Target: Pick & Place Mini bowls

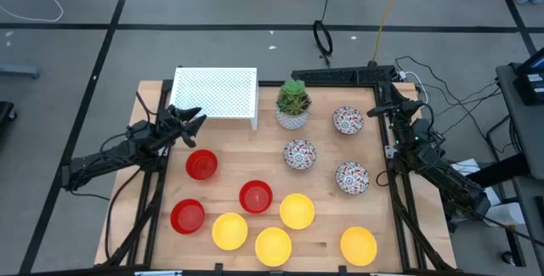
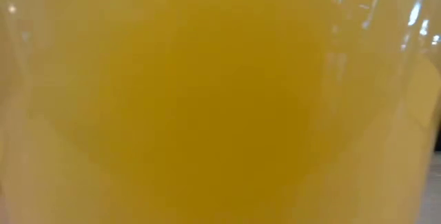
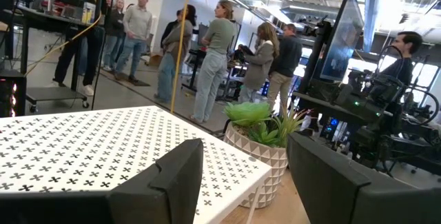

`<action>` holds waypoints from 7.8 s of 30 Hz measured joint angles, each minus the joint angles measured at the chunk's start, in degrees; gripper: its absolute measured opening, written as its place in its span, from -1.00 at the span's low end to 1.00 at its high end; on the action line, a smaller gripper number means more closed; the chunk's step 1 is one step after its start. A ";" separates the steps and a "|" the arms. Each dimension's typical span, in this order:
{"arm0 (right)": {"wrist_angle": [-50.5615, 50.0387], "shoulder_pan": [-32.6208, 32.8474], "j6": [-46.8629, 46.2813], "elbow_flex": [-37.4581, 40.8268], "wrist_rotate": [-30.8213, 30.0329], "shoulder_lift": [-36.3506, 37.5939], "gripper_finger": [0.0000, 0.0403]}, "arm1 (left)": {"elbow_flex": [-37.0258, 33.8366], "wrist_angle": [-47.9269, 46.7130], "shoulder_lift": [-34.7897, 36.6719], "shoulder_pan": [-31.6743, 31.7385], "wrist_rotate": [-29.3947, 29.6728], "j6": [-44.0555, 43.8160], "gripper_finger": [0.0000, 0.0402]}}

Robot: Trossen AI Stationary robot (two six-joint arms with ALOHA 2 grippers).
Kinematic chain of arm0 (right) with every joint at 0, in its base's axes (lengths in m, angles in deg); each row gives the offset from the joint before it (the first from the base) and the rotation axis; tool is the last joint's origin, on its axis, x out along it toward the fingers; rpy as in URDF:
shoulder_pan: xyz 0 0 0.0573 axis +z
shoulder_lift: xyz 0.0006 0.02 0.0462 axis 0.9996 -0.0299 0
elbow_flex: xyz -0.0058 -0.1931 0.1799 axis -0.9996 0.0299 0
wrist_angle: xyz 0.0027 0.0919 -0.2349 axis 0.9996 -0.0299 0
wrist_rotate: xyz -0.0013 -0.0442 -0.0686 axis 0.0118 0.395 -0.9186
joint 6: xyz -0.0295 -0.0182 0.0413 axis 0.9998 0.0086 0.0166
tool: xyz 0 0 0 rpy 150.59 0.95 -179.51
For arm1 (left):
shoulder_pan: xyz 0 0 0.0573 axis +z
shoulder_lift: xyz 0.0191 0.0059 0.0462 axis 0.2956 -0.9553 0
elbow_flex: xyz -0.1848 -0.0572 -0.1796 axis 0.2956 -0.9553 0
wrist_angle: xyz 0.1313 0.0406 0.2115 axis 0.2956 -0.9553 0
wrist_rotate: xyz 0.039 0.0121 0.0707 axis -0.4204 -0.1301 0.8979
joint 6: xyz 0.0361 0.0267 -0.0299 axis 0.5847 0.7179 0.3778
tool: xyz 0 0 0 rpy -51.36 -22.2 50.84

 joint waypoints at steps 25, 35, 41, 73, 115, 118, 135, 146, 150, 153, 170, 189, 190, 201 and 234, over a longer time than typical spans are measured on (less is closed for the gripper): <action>-0.01 0.01 0.00 0.01 -0.01 -0.01 -0.42 | 0.00 2.91 0.00 0.00 0.50 -0.40 0.05; -0.01 0.00 0.00 0.02 0.00 0.00 -0.42 | 0.00 3.48 -0.02 0.00 0.49 -0.22 0.05; 0.00 0.00 0.00 0.02 -0.02 -0.01 -0.42 | 0.00 4.56 -0.02 0.00 -0.61 0.54 0.05; -0.02 0.02 0.02 0.02 -0.02 -0.02 -0.42 | 27.08 -11.85 -42.64 -6.79 -4.21 0.47 0.05; -0.01 0.04 0.00 0.02 -0.01 -0.02 -0.42 | 51.32 -60.22 -77.04 -32.00 -3.29 -35.51 0.05; 0.00 0.04 0.00 0.02 -0.01 -0.02 -0.42 | 51.32 -65.53 -78.25 -32.00 -4.59 -38.21 0.05; -0.02 0.04 0.00 0.01 -0.01 -0.02 -0.42 | 51.32 -69.31 -92.91 -29.95 -10.14 -30.42 0.04; -0.01 0.04 0.00 0.00 0.00 -0.07 -0.42 | 51.32 -69.58 -92.55 -29.83 -14.49 -24.13 -0.92; -0.02 0.04 0.00 0.02 -0.01 -0.08 -0.42 | 51.32 -69.42 -92.54 -29.83 -14.66 -23.86 -0.91; -0.01 0.04 0.00 0.01 -0.01 -0.11 -0.42 | 52.35 -69.66 -92.54 -29.83 -16.10 -21.83 -0.94; -0.02 0.04 0.00 0.01 0.00 -0.11 -0.42 | 75.85 -69.40 -92.54 -30.42 -2.10 6.56 -0.92; -0.02 0.04 0.00 0.01 0.00 -0.13 -0.42 | 84.96 -87.02 -92.50 -3.73 14.51 10.12 -0.91; -0.02 0.04 0.00 0.02 -0.01 -0.13 -0.42 | 84.96 -87.50 -92.50 -1.65 14.51 10.30 -0.92; -0.02 0.04 0.00 0.01 0.00 -0.13 -0.42 | 84.63 -90.23 -92.50 17.84 10.21 11.41 -0.90; -0.01 0.04 0.00 0.02 -0.01 -0.13 -0.42 | 82.62 -90.57 -92.50 25.38 10.78 10.21 -0.39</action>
